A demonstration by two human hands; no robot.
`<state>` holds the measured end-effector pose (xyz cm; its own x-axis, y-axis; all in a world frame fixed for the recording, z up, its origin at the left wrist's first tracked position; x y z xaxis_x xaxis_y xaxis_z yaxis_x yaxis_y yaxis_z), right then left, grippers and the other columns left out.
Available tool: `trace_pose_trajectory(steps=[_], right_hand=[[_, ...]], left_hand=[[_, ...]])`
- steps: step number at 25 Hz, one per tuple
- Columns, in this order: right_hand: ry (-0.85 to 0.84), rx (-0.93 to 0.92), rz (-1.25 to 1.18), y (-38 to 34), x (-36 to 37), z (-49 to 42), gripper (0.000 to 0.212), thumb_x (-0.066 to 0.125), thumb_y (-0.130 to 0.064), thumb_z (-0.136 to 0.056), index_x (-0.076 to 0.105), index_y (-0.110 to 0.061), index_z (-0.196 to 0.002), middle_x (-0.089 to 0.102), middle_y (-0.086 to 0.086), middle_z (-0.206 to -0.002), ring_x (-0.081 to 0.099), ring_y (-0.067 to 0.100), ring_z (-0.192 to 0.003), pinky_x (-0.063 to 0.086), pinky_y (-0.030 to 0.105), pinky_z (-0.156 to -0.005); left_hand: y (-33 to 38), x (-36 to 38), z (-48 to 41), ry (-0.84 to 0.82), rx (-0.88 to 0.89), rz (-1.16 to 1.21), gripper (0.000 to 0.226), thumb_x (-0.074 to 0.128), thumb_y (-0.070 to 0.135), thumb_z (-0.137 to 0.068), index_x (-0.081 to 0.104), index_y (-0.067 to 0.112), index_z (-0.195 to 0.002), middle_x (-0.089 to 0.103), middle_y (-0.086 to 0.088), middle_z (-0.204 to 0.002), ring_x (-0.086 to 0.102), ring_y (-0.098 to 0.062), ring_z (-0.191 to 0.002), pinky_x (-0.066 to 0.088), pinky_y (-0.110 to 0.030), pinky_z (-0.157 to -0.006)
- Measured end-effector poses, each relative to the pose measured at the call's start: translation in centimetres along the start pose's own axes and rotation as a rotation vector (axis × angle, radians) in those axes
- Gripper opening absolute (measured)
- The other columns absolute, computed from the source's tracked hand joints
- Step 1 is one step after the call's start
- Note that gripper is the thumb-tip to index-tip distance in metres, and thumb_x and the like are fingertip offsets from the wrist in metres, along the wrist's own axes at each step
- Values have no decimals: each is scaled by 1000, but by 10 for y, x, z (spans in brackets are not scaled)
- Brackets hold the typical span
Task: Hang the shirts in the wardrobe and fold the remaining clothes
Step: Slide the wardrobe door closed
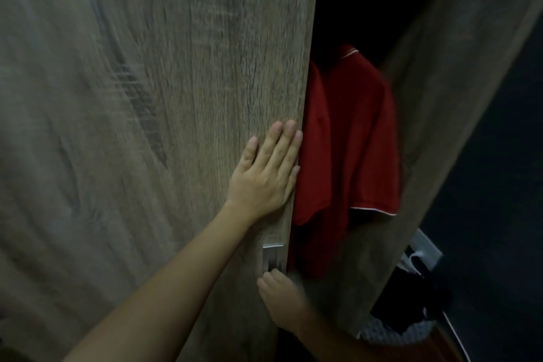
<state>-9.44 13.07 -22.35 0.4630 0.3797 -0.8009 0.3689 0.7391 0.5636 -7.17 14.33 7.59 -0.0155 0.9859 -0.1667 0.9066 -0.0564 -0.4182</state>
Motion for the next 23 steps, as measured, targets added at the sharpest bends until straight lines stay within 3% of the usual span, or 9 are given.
trace_pose_trajectory(steps=[5, 11, 16, 20, 23], right_hand=[[33, 61, 24, 46, 38, 56, 40, 34, -23, -99, 46, 0, -129, 49, 14, -116, 46, 28, -106, 36, 37, -98], [-66, 174, -85, 95, 87, 111, 48, 35, -30, -99, 42, 5, -132, 45, 18, -123, 41, 33, -112, 29, 41, -106], [-133, 208, -122, 124, 110, 146, 58, 39, -38, -97, 40, 8, -132, 45, 19, -124, 39, 34, -114, 24, 42, -109], [-129, 234, -265, 136, 111, 161, 42, 43, -21, -96, 44, 8, -127, 45, 19, -123, 39, 35, -116, 22, 40, -110], [-115, 209, -328, 139, 102, 168, 38, 39, -14, -97, 43, 9, -127, 44, 21, -125, 37, 35, -117, 19, 39, -111]], left_hand=[[70, 14, -36, 0, 35, 63, 60, 34, 31, -96, 16, 7, -148, -8, -10, -157, -4, -22, -145, -3, -39, -116], [135, 23, -71, -12, 229, 94, 55, 33, 28, -95, 26, 9, -146, 21, -4, -152, 11, -18, -142, 3, -35, -115], [178, 36, -89, -19, 221, 55, 57, 32, 28, -95, 20, 8, -148, 3, -8, -156, -3, -19, -145, 4, -35, -115], [190, 36, -95, -19, 222, 72, 62, 42, 29, -90, 27, 7, -146, 18, -7, -153, 6, -20, -144, 6, -36, -114], [188, 35, -94, -38, 218, 24, 65, 46, 29, -88, 28, 7, -146, 19, -6, -154, 10, -21, -144, 7, -37, -113]])
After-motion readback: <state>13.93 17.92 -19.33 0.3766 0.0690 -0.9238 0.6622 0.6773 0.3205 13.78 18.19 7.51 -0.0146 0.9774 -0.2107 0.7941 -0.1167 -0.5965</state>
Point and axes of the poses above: each hand's wrist, its own z-axis away from the middle knuckle, its own x-axis out of the palm, y = z × x, the point moved 10 cm from there along -z, towards the middle knuckle
